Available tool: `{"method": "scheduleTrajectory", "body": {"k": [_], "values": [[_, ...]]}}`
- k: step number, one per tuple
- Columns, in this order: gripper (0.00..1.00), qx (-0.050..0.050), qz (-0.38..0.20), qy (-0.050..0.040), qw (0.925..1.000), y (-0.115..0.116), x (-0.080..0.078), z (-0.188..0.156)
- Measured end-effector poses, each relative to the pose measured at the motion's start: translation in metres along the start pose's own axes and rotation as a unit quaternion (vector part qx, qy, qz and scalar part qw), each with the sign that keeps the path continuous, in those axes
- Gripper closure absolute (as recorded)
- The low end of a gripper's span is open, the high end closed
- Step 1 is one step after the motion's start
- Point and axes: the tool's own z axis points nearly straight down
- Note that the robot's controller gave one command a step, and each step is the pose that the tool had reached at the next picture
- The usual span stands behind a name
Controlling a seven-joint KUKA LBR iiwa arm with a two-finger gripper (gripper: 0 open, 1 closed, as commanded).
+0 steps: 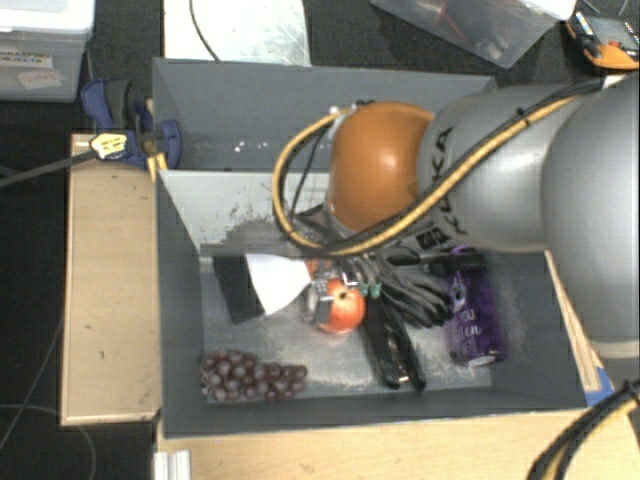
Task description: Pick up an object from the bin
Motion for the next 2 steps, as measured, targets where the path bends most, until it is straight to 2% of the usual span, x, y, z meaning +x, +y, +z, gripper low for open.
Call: {"method": "scheduleTrajectory", "body": {"k": [1, 2], "values": [[0.0, 0.004, 0.098, 0.0055, 0.9952, -0.011, 0.002, 0.054], [0.0, 0.0, 0.047, -0.0056, 0.9989, -0.016, -0.009, 0.047]]}}
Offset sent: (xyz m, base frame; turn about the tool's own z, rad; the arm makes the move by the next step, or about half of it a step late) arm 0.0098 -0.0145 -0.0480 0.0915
